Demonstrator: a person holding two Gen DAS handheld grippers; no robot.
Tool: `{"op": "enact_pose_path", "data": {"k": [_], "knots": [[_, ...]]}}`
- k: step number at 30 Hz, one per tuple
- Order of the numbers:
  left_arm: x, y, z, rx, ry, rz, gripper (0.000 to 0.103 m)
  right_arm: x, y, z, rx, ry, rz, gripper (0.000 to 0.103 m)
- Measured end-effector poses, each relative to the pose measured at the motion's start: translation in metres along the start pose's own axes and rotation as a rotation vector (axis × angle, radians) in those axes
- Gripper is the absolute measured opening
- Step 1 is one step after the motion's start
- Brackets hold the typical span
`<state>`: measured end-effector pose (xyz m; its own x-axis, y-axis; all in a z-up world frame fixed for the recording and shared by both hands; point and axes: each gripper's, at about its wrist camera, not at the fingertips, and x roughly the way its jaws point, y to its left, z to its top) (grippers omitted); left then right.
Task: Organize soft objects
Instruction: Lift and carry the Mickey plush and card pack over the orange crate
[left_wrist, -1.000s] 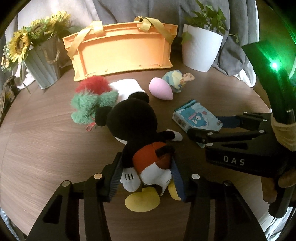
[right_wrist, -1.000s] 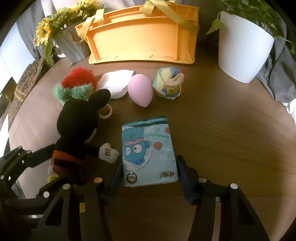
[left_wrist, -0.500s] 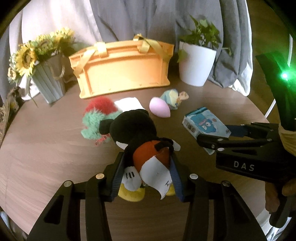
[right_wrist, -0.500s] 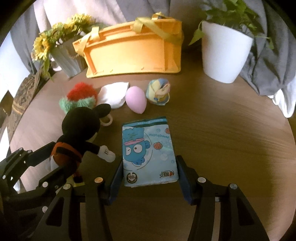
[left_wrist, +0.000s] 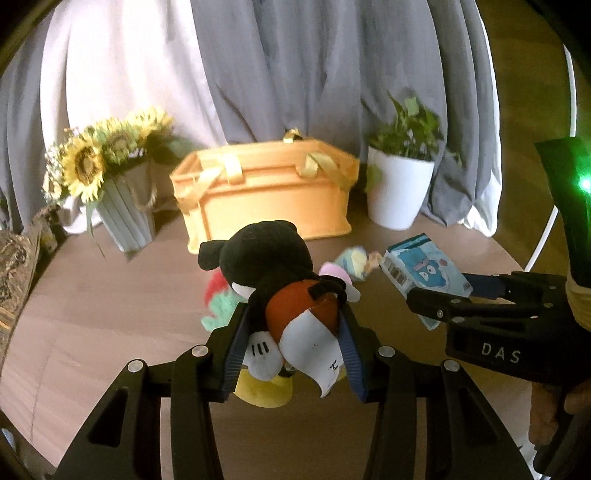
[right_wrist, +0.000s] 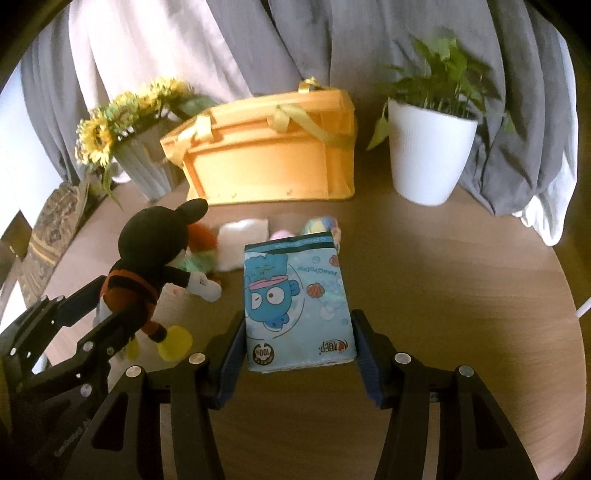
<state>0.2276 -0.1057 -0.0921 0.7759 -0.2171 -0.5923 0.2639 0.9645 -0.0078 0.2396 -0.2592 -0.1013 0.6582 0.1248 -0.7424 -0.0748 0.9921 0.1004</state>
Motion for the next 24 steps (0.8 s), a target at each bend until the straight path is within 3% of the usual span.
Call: {"op": "enact_pose_path", "data": {"k": [24], "knots": [[-0.026, 0.041, 0.080, 0.021, -0.250, 0.048, 0.046, -0.042, 0.034, 0.073, 0.024, -0.259, 0.030, 0.055]]}}
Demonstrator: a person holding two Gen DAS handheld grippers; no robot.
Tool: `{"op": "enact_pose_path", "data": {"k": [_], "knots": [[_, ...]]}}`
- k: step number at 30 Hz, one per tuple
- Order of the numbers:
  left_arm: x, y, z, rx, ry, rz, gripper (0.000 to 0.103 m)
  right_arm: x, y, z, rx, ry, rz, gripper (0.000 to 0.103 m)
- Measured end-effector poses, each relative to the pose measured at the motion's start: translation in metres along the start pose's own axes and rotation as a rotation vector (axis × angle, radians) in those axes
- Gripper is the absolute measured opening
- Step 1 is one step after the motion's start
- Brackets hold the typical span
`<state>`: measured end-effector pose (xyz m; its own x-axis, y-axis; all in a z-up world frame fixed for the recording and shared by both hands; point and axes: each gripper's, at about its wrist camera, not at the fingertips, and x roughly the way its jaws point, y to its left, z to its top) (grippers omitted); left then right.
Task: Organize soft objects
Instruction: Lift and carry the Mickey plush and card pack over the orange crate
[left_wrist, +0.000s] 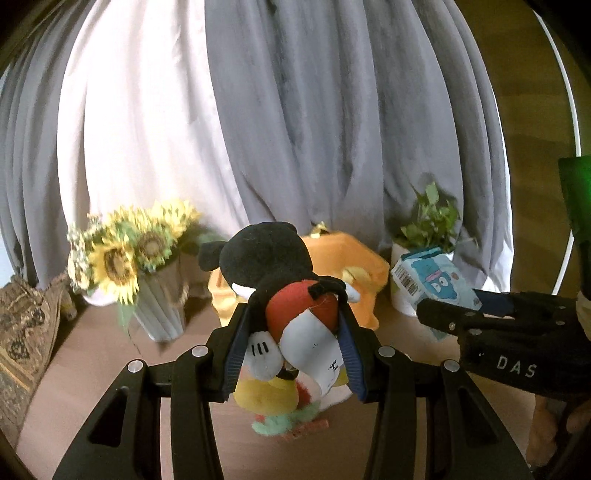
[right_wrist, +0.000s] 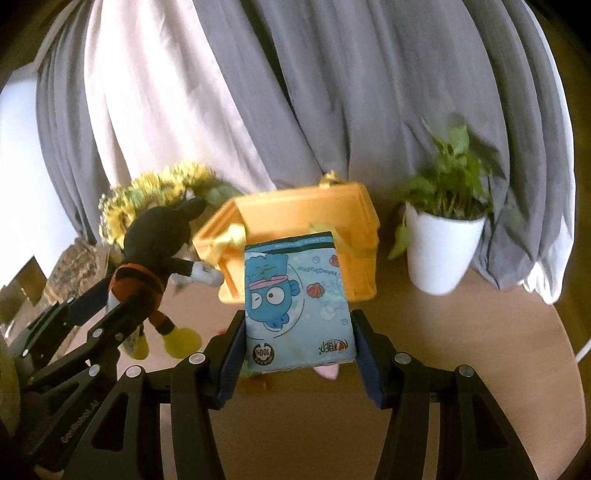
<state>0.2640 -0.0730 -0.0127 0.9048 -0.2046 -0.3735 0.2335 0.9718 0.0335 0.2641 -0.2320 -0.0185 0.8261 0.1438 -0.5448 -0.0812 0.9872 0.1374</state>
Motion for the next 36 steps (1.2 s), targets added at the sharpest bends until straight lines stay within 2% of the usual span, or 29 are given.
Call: {"op": "enact_pose_path", "data": {"k": [10, 17, 23, 36], "knots": [[0.013, 0.019, 0.031, 0.005, -0.067, -0.002, 0.046, 0.002, 0.012, 0.036, 0.001, -0.108, -0.008, 0.055], [0.031, 0.030, 0.052, -0.005, -0.082, -0.025, 0.046, 0.010, 0.016, 0.059, -0.002, -0.155, -0.017, 0.055], [0.052, 0.038, 0.069, -0.016, -0.084, -0.045, 0.046, 0.021, 0.019, 0.081, -0.010, -0.178, -0.013, 0.055], [0.105, 0.034, 0.092, 0.057, -0.089, -0.008, 0.046, 0.065, 0.002, 0.119, -0.007, -0.186, -0.042, 0.055]]}}
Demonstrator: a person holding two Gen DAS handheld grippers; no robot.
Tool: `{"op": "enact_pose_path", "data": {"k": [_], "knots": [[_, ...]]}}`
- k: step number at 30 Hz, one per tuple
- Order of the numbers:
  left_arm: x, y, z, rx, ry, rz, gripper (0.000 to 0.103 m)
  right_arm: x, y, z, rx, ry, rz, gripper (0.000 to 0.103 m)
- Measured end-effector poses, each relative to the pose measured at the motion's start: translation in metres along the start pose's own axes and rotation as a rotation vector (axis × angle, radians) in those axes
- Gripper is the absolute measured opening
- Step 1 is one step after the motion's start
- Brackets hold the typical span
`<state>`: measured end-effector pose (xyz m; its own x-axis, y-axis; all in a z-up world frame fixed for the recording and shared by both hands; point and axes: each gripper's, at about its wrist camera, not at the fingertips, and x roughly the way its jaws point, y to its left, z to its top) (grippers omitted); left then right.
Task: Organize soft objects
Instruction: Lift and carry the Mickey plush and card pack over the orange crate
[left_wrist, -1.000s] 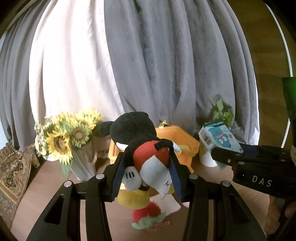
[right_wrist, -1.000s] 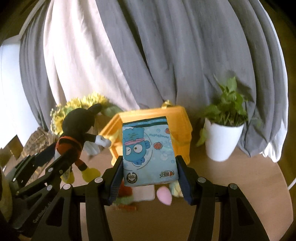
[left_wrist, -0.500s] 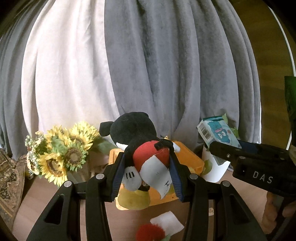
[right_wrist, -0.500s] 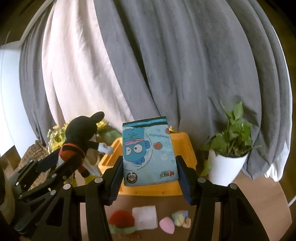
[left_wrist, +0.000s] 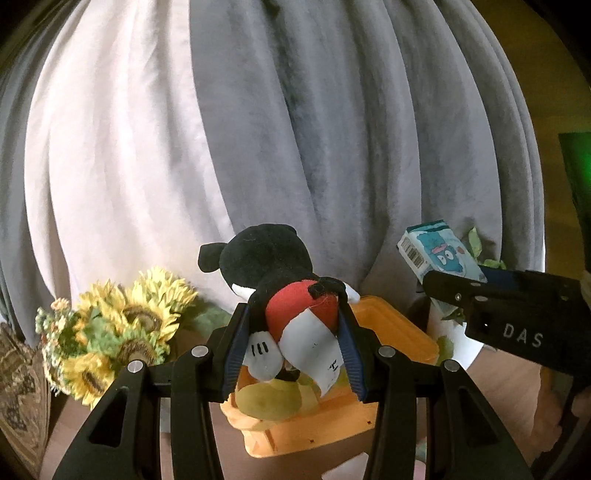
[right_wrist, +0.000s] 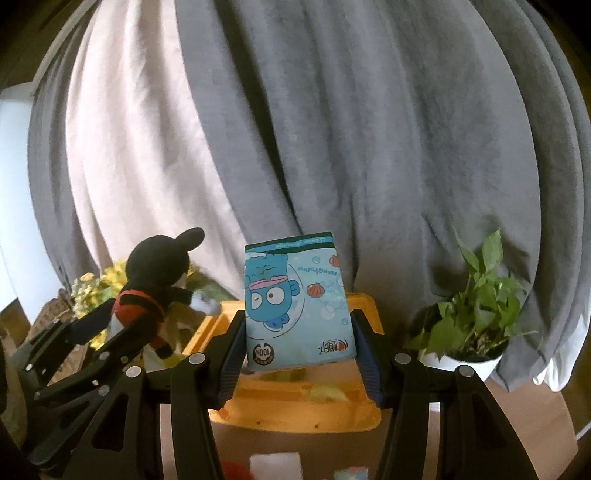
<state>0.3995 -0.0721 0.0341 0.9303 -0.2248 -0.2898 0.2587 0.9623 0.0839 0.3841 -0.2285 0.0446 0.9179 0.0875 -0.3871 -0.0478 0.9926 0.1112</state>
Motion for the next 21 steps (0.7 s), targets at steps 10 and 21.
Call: {"op": "enact_pose_path", "data": {"k": [10, 21], "knots": [[0.050, 0.000, 0.005, 0.019, 0.014, -0.019, 0.046, 0.050, -0.018, 0.010, 0.016, 0.049, -0.016, 0.055], [0.111, -0.003, -0.017, 0.015, 0.131, -0.062, 0.046, 0.111, -0.034, -0.006, 0.036, 0.169, -0.040, 0.055]]}}
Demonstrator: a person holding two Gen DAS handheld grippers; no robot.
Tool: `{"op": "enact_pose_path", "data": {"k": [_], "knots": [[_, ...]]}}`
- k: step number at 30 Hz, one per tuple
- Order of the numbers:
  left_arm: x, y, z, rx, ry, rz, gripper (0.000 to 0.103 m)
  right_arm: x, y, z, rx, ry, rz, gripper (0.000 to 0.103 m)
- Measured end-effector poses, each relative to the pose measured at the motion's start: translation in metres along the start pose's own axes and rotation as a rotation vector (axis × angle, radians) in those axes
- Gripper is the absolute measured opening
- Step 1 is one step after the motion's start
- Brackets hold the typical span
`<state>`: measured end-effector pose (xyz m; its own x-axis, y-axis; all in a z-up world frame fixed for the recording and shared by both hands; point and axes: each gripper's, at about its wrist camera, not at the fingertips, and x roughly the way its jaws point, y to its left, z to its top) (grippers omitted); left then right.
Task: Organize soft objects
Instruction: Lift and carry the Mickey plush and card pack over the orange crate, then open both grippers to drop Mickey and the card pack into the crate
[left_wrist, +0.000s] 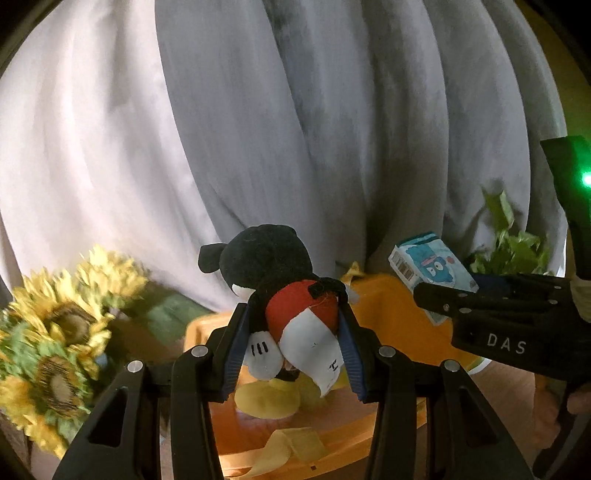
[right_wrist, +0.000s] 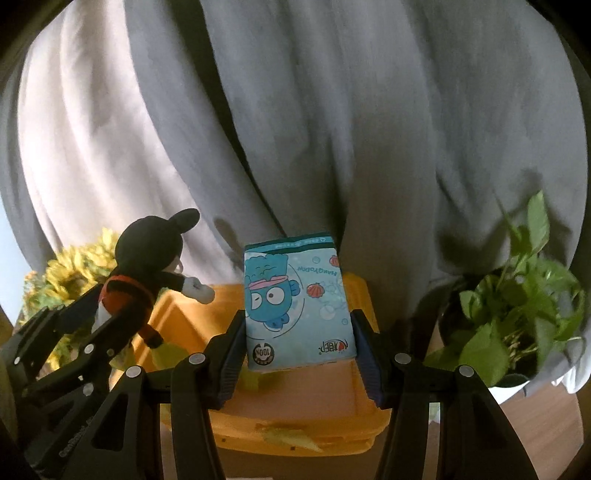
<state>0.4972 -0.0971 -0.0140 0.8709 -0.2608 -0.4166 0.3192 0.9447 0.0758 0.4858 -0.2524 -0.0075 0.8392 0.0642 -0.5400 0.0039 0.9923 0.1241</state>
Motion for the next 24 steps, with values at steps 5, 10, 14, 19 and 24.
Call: {"op": "enact_pose_path", "data": {"k": [5, 10, 14, 19, 24], "knots": [[0.026, 0.002, -0.014, -0.021, 0.077, -0.018, 0.046, 0.029, -0.007, -0.005, 0.002, 0.056, -0.014, 0.055], [0.043, 0.002, -0.031, -0.044, 0.153, -0.050, 0.046, 0.050, -0.005, -0.013, -0.009, 0.121, -0.011, 0.055], [0.051, 0.004, -0.041, -0.051, 0.205, -0.077, 0.046, 0.063, -0.005, -0.019, -0.013, 0.164, -0.012, 0.055], [0.064, 0.005, -0.047, -0.060, 0.240, -0.083, 0.047, 0.076, -0.005, -0.021, -0.012, 0.198, -0.011, 0.055], [0.072, 0.005, -0.048, -0.067, 0.254, -0.079, 0.053, 0.085, -0.006, -0.021, -0.016, 0.218, -0.020, 0.055]]}}
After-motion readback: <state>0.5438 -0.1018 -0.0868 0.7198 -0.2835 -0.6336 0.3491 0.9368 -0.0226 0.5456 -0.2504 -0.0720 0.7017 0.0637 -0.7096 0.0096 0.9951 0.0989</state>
